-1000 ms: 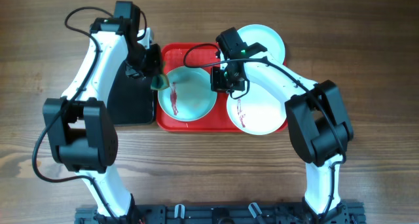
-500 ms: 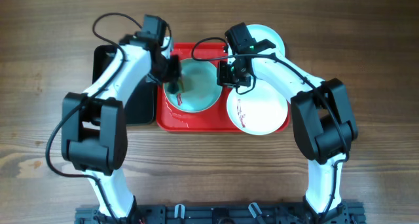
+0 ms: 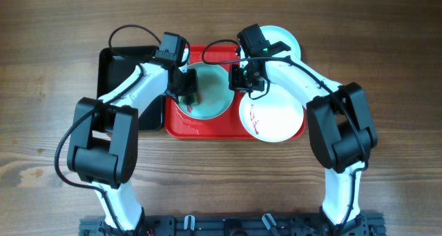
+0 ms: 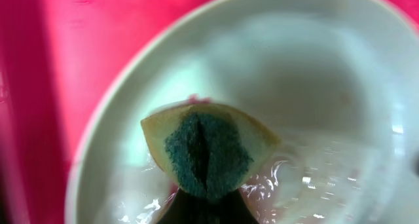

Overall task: Clean dirty plates on tray and stack at the side
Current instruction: 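Move the sponge onto the left plate held by the right gripper, then scrub the plate surface with the sponge in circles, right gripper holding rim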

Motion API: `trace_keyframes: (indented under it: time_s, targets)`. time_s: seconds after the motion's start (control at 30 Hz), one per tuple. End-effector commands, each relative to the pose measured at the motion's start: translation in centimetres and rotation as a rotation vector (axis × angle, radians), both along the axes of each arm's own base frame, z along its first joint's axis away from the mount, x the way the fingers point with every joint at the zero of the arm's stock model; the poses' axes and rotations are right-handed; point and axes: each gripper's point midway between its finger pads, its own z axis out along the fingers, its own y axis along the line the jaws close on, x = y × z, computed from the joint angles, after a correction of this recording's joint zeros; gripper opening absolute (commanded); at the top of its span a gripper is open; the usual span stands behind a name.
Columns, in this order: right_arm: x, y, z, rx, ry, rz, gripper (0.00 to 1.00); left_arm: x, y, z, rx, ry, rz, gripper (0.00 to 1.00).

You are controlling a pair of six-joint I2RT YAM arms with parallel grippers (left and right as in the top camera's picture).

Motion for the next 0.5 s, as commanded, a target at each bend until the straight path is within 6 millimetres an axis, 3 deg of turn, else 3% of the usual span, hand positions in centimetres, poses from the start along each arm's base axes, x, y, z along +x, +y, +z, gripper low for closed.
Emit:
trace_keyframes:
  time_s: [0.0, 0.1, 0.37, 0.47]
  targets:
    - [-0.2, 0.1, -1.0, -0.004, 0.019, 0.01, 0.05, -0.9, -3.9, 0.8, -0.205, 0.009, -0.108, 0.04]
    - [-0.2, 0.1, -1.0, -0.004, 0.02, 0.01, 0.05, 0.2, -3.6, 0.9, -0.193, -0.023, -0.056, 0.04]
    - [-0.2, 0.1, -1.0, -0.004, 0.021, 0.01, 0.05, 2.6, 3.3, -0.2, 0.145, -0.105, 0.267, 0.04]
    - [-0.2, 0.1, -1.0, -0.004, 0.02, 0.011, 0.05, 2.3, 4.3, -0.4, 0.191, -0.098, 0.298, 0.04]
